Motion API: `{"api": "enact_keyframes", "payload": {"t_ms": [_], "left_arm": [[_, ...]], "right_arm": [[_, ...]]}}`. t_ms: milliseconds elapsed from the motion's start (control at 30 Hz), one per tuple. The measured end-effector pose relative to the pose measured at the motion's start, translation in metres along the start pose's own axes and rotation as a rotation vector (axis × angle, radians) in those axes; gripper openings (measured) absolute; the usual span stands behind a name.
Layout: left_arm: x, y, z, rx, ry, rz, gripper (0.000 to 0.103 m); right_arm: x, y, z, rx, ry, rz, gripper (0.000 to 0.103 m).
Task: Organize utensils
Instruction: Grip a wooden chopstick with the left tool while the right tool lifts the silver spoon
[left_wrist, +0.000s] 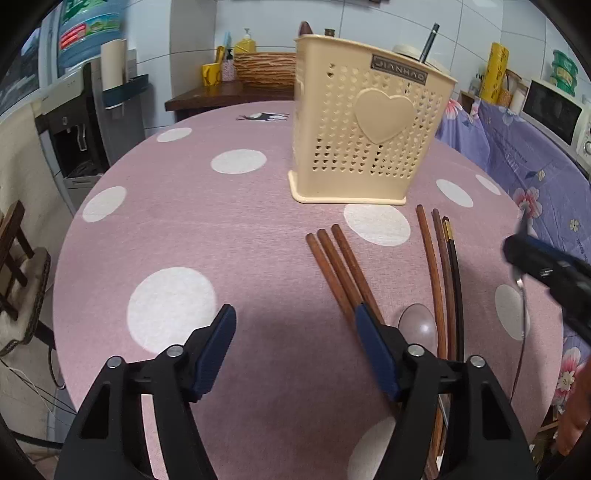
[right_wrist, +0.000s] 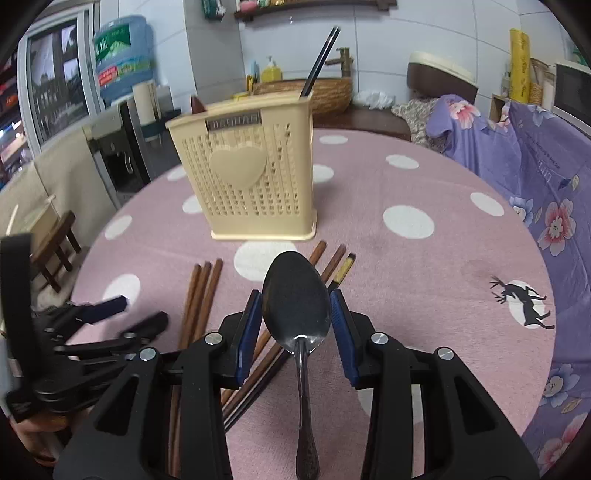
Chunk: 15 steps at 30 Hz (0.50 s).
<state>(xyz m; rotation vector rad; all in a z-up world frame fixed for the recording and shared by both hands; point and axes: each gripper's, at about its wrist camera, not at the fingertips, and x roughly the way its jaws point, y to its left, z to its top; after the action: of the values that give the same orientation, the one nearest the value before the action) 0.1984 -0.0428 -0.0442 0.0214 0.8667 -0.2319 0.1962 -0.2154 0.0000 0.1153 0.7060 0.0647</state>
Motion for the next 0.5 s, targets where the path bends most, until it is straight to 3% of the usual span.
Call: {"api": "enact_keyframes", "payload": {"t_ms": [200,500], "left_arm": [[0.017,-0.006,0.008,0.02,0.033,0.024,0.05],[0.026,-0.012,0.017,0.029,0.083,0.034,0.049]], "right_arm": [[-0.026,-0.004,0.004,0.02,-0.06,-0.001,0.038],[-0.037,-0.005,0.003,0.036,-0.074,0.017,0.038]]}}
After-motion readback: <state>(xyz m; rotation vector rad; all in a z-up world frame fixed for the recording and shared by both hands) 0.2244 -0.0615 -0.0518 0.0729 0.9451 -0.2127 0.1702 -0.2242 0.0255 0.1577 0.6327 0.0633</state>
